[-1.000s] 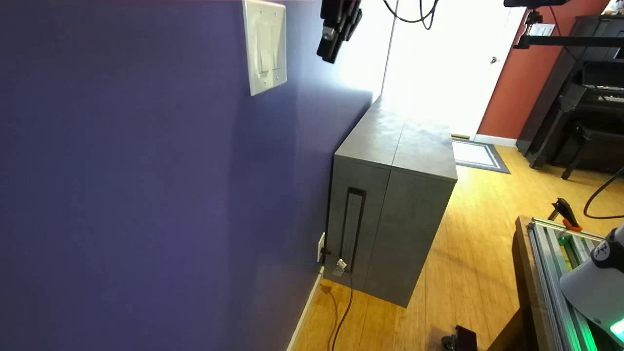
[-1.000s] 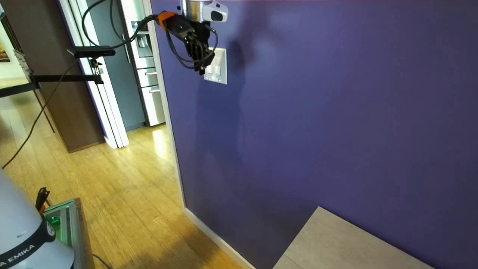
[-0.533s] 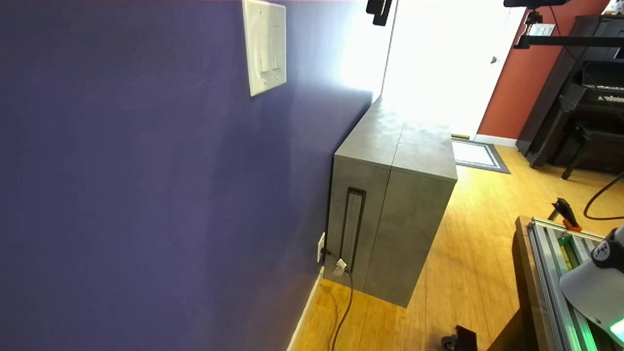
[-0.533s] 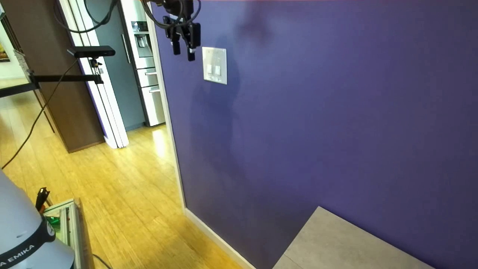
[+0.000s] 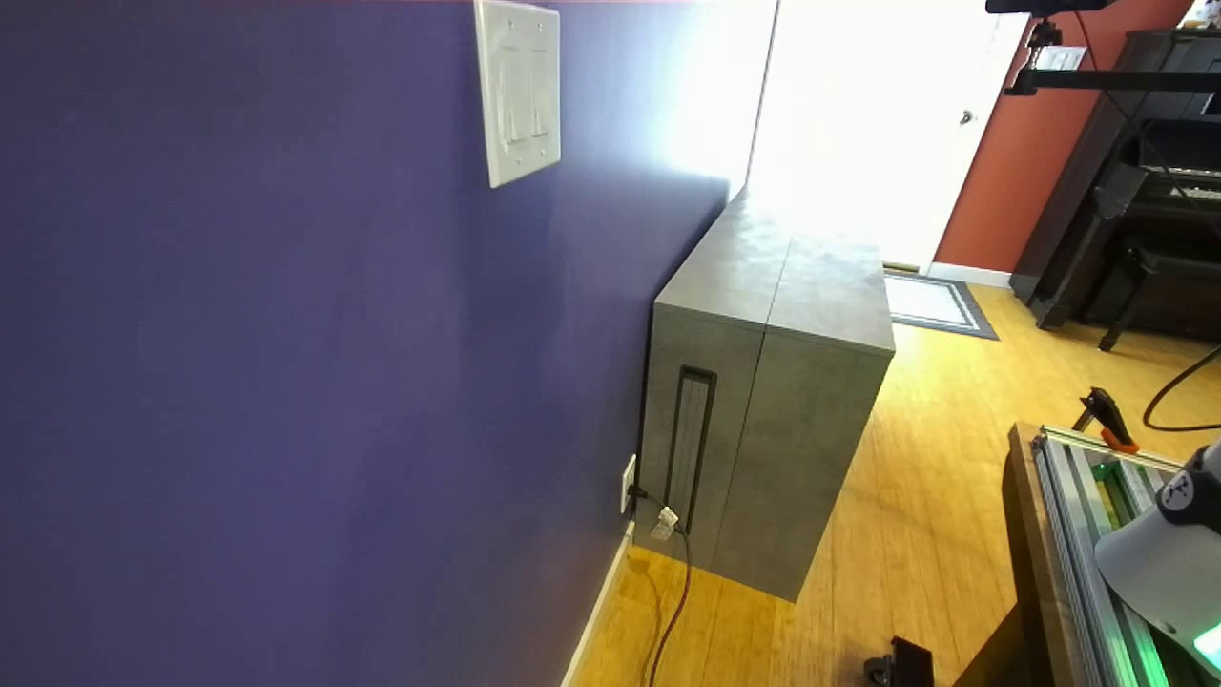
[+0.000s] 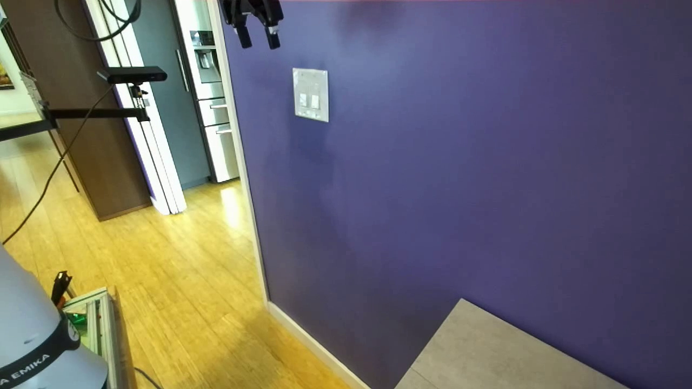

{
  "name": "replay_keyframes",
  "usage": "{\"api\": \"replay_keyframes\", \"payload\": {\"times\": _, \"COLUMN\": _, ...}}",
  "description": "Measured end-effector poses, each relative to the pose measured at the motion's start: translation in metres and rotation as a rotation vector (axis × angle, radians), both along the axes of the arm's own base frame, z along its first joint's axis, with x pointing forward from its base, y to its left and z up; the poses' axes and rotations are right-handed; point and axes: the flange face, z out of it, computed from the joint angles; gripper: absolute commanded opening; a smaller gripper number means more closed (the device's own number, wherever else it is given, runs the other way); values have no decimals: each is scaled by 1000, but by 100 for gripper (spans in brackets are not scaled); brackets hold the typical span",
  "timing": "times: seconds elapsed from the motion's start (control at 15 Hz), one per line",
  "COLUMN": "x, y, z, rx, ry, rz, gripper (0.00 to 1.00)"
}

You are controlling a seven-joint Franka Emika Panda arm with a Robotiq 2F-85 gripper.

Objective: Flip the left light switch upwards

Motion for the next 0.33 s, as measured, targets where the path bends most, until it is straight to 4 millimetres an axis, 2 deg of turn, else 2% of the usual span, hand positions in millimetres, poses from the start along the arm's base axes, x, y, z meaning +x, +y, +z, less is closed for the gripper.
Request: {"api": "replay_keyframes", "payload": {"times": 0.33, "x": -8, "y": 0, "z": 8, "rx": -18, "ry": -35, "rz": 52, "gripper": 100}}
